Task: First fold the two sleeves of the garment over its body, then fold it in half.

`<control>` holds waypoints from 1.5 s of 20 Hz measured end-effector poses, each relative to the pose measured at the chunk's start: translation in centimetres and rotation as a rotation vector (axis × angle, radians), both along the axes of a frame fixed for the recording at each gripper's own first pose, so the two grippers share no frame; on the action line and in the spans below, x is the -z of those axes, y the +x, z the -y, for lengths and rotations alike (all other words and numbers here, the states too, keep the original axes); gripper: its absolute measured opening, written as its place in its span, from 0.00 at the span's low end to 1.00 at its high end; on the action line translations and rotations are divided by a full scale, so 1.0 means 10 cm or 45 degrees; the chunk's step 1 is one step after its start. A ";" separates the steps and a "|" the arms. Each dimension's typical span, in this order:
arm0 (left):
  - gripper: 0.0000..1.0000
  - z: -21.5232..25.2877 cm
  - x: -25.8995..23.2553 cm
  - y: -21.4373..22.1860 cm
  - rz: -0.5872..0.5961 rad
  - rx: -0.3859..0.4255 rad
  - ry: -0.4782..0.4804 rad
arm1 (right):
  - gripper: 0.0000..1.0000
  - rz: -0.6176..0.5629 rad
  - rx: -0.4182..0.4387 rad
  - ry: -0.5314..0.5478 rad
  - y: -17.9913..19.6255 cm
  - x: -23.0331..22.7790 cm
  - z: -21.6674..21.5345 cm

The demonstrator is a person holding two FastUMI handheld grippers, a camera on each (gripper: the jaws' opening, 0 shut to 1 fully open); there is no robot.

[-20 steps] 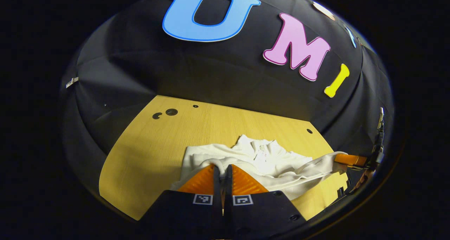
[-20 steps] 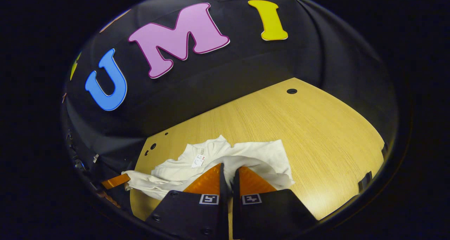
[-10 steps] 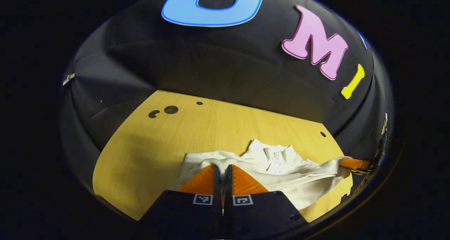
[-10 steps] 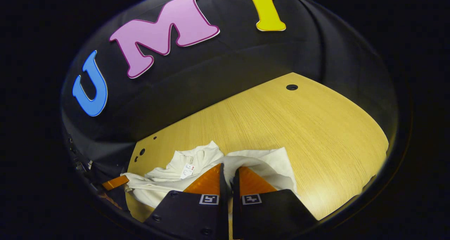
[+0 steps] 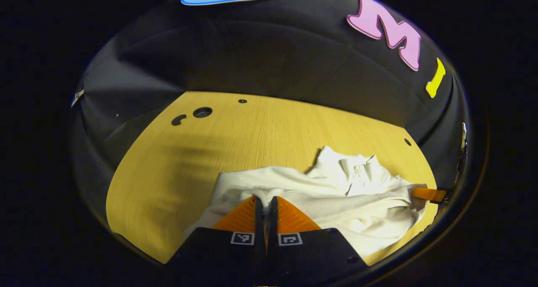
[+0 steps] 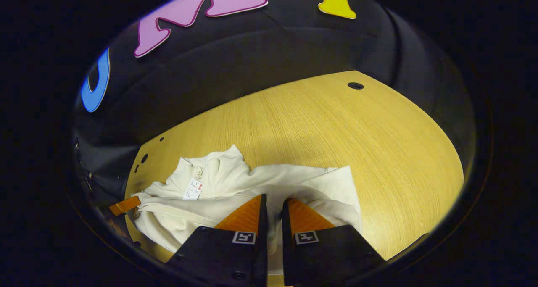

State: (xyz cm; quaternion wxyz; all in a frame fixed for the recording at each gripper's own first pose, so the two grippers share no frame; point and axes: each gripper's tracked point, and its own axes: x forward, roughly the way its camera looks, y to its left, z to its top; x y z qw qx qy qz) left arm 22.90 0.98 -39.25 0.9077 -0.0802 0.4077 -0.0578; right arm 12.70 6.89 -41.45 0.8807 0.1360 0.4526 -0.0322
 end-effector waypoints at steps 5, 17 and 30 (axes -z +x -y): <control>0.07 0.04 0.14 -0.01 0.007 0.070 0.045 | 0.29 -0.022 -0.076 -0.021 -0.05 0.15 -0.05; 0.72 0.00 -0.63 -0.09 0.298 0.069 -0.009 | 0.89 0.168 -0.050 -0.005 -0.18 -0.57 -0.05; 0.74 -0.17 -1.39 -1.05 0.386 0.105 -0.001 | 0.89 0.292 -0.112 0.069 -0.92 -1.48 -0.13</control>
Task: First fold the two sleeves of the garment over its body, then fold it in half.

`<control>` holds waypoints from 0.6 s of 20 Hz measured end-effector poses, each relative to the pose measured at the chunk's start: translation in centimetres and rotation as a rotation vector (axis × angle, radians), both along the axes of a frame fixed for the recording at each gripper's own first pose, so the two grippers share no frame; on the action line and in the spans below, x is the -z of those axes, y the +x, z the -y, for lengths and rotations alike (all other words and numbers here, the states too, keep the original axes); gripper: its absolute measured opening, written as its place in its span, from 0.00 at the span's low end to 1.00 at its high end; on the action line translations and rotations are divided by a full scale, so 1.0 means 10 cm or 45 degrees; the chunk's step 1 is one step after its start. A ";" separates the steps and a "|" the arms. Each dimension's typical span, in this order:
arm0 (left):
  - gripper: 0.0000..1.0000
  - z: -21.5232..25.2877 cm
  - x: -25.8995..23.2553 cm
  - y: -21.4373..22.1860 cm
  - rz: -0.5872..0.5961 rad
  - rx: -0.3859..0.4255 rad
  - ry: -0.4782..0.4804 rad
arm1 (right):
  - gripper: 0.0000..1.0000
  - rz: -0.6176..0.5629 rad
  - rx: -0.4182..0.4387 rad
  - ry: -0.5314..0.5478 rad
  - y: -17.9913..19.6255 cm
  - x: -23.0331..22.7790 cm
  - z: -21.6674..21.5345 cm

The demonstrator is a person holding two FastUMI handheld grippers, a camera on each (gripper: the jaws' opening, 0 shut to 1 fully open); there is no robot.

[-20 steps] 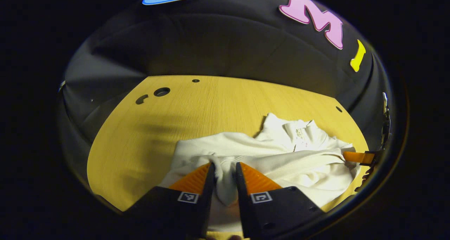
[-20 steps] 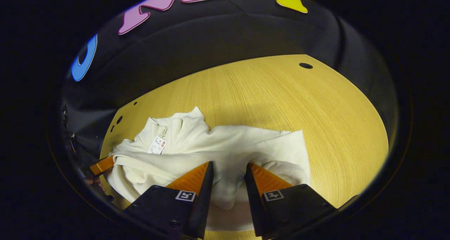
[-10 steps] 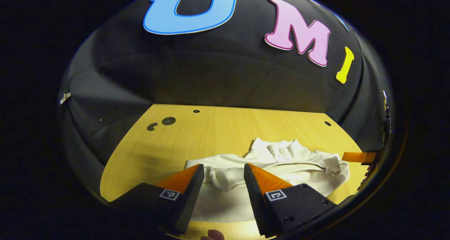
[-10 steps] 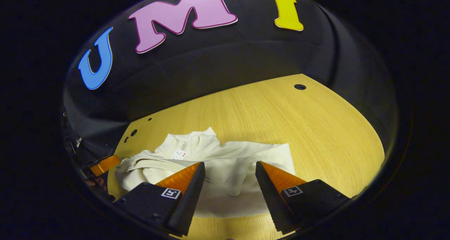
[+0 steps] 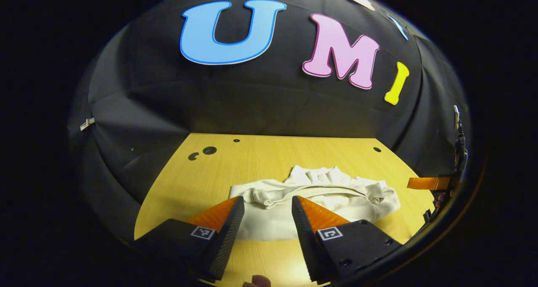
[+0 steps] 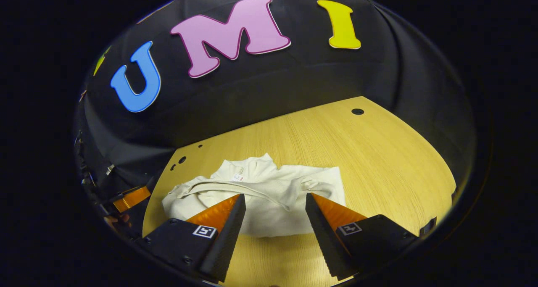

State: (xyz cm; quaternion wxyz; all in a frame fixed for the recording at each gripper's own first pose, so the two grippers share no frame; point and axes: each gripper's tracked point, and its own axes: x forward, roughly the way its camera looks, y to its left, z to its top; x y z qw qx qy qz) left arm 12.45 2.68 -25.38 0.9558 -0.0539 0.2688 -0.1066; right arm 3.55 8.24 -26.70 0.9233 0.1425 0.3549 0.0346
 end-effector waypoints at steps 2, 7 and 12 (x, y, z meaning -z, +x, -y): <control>0.73 -0.02 -0.09 -0.18 0.006 0.004 0.000 | 0.89 0.022 -0.026 -0.022 -0.15 -0.13 -0.04; 0.73 -0.01 -0.28 -0.58 0.024 0.020 0.011 | 0.89 0.065 -0.084 -0.049 -0.49 -0.37 -0.17; 0.73 0.03 -0.38 -0.83 0.058 -0.005 -0.014 | 0.89 0.090 -0.070 -0.059 -0.64 -0.47 -0.21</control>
